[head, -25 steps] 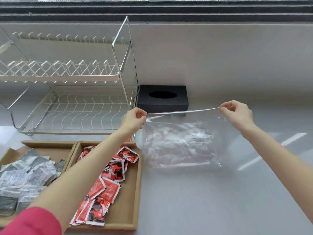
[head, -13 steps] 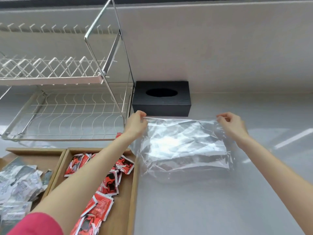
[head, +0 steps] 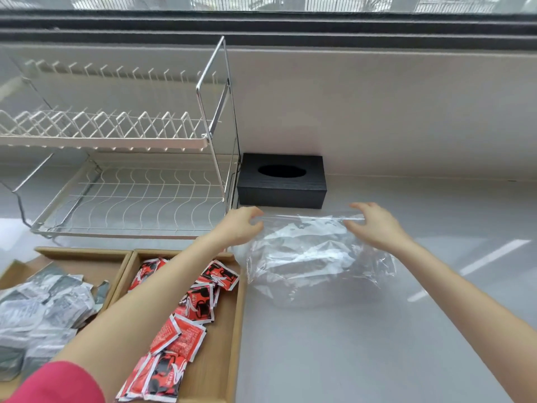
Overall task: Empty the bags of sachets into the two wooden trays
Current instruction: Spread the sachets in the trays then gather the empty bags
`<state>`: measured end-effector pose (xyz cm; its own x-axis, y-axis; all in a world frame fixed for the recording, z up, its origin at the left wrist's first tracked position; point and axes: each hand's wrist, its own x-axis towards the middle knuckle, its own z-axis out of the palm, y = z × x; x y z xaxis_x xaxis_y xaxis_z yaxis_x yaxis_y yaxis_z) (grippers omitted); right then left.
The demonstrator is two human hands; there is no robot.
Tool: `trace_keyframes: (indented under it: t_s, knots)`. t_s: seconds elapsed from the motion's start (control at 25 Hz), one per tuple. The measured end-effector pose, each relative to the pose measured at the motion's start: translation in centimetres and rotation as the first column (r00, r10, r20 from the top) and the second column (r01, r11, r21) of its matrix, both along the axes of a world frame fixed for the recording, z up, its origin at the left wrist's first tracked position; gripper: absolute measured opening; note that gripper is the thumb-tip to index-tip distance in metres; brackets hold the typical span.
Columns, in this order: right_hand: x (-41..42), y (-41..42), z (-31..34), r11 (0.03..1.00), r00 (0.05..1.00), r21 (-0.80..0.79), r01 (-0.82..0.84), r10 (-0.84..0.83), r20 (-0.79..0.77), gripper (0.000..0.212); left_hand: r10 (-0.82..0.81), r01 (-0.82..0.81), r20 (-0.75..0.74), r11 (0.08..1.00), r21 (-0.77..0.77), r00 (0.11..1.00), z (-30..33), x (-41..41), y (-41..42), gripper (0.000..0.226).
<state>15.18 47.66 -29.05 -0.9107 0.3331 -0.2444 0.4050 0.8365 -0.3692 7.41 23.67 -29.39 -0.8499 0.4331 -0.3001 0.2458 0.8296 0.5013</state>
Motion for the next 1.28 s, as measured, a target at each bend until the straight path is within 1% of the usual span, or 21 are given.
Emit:
trace_keyframes:
  t_s: [0.16,0.36,0.44,0.52,0.68,0.88,1.08,1.28]
  knots:
    - [2.1,-3.3,2.6,0.998,0.997,-0.014,-0.069,0.068,-0.048,0.049,-0.066,0.057,-0.094,0.994,-0.09,0.993,1.7,1.9,-3.2,0.04]
    - [4.7,-8.8,4.9,0.986,0.981,-0.023,-0.167,0.163,-0.107,0.048,-0.056,0.036,-0.167,0.992,-0.118,0.984,4.0,4.9,-8.4,0.037]
    - [5.7,-11.4,5.2,0.978,0.968,-0.015,-0.21,0.206,-0.141,0.048,-0.074,0.048,-0.2,0.99,-0.13,0.977,4.3,6.1,-10.7,0.038]
    - [6.8,-14.3,5.2,0.964,0.951,-0.011,-0.265,0.259,-0.169,0.049,-0.081,0.054,-0.202,0.989,-0.138,0.976,4.1,7.2,-13.2,0.039]
    - [8.5,-19.7,4.0,0.937,0.925,-0.007,-0.35,0.344,-0.159,0.048,-0.089,0.046,-0.229,0.982,-0.185,0.969,2.8,9.1,-17.7,0.038]
    - [9.7,-25.2,2.7,0.931,0.927,-0.054,-0.361,0.352,-0.134,0.046,-0.06,0.032,-0.171,0.986,-0.161,0.983,0.9,10.7,-22.5,0.039]
    - [10.8,-30.0,1.1,0.937,0.933,-0.076,-0.34,0.325,-0.155,0.046,-0.115,0.098,-0.159,0.989,-0.109,0.981,0.1,12.2,-26.9,0.039]
    - [12.7,-34.9,-0.2,0.929,0.937,-0.17,-0.328,0.296,-0.186,0.039,-0.149,0.14,-0.144,0.988,-0.067,0.978,-0.7,14.1,-30.5,0.035]
